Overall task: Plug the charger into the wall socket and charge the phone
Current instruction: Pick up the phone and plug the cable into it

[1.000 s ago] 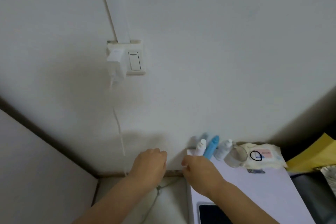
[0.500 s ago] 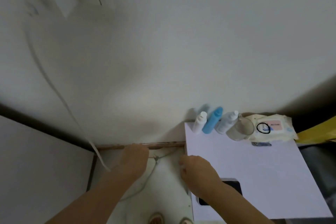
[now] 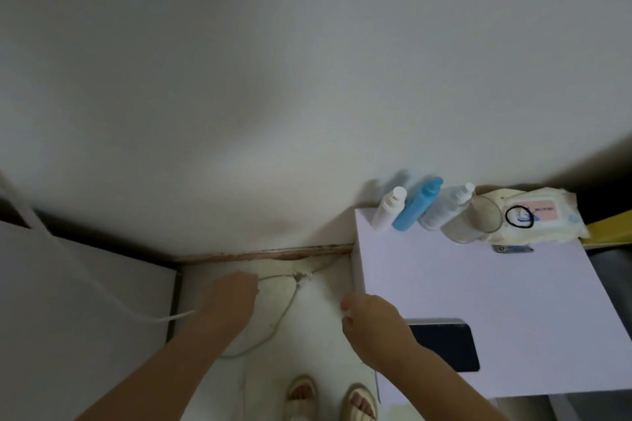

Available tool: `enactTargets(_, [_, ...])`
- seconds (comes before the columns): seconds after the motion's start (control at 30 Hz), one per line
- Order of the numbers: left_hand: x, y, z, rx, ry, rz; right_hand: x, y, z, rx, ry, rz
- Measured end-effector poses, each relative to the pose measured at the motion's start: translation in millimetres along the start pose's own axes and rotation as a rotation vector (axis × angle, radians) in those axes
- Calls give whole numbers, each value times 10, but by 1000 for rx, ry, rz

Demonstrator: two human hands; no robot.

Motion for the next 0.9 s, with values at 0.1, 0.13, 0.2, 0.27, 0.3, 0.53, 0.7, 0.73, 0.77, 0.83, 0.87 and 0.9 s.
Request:
enactTargets(0.1, [254,76,-131,-94,232,-197,-27,-67,34,-38,0,95])
enactTargets(0.13, [360,86,-198,-112,306,-278,-20,-112,61,-45,8,144])
enactTargets(0.2, [555,122,-355,-167,408,-436,18,-228,129,-33,27,234])
enactTargets(0.27, [720,145,-500,-222,436,-562,48,-339,197,-20,27,324])
enactTargets(0.3, [778,149,-557,-239,421,-618,66,-383,221,-30,0,444])
enactTargets(0.53, [653,100,-771,-214,108,-755,283,-519,167,-211,-30,1497])
enactTargets(0.7, [410,30,-638,-104,-142,-697,367,-562,-57,-67,-28,1229])
enactTargets(0.73, [419,35,-562,-72,-114,-687,354,-578,-111,-47,-35,1176])
enactTargets(0.77, [458,70,-479,-50,-67,-699,341,-590,-162,-36,-35,1123])
enactTargets(0.83, [571,216,-316,-11,4,-895,320,-604,-263,-19,-11,998])
enactTargets(0.87, [610,308,-233,22,6,-1032,317,-611,-319,-3,9,922])
enactTargets(0.9, [621,394,-147,68,-23,-1147,315,-616,-379,20,27,838])
Point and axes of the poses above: each hand's wrist, its own z-axis towards the middle knuckle, its own x-axis out of the back of the hand, y = z × x, the point moved 6 cm from there along z, towards the middle knuckle, and after that the axes turned 7 degrees about -x, right-handed, at the moved point
